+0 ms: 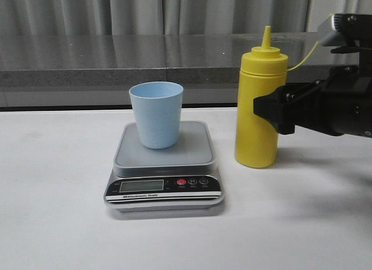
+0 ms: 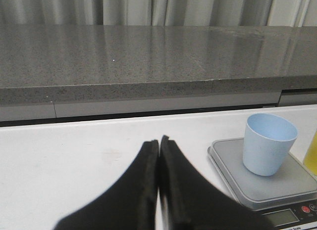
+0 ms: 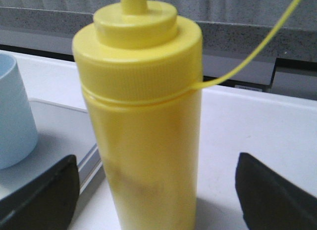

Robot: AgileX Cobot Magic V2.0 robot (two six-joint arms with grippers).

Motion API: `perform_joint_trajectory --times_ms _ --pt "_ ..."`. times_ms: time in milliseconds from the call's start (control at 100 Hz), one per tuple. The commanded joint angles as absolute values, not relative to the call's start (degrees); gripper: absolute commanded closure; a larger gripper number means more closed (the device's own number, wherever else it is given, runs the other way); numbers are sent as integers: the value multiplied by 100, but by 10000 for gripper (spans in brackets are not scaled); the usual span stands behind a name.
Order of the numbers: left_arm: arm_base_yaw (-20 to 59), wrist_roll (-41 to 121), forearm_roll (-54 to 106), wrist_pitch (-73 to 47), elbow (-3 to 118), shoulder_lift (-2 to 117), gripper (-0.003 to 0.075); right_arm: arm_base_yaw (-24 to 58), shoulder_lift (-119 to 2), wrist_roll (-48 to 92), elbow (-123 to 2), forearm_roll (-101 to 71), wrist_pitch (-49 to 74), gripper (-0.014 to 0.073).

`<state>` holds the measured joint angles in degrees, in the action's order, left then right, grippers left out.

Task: Pour seasoning into cup on scale with both arms
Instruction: 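Close the right gripper around the yellow bottle's body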

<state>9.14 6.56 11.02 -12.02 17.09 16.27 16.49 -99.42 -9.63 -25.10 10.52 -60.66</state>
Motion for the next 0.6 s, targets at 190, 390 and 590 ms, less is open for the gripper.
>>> perform_joint_trajectory --times_ms 190,390,590 --pt "898 617 1165 -752 1880 1661 740 1654 -10028 -951 -3007 1225 -6633 -40" --pt "898 617 1165 -752 1880 1661 740 1654 -10272 -951 -3266 1304 -6643 -40" --pt "898 617 1165 -752 1880 1661 740 1654 -10511 -962 -3450 1331 -6797 -40"
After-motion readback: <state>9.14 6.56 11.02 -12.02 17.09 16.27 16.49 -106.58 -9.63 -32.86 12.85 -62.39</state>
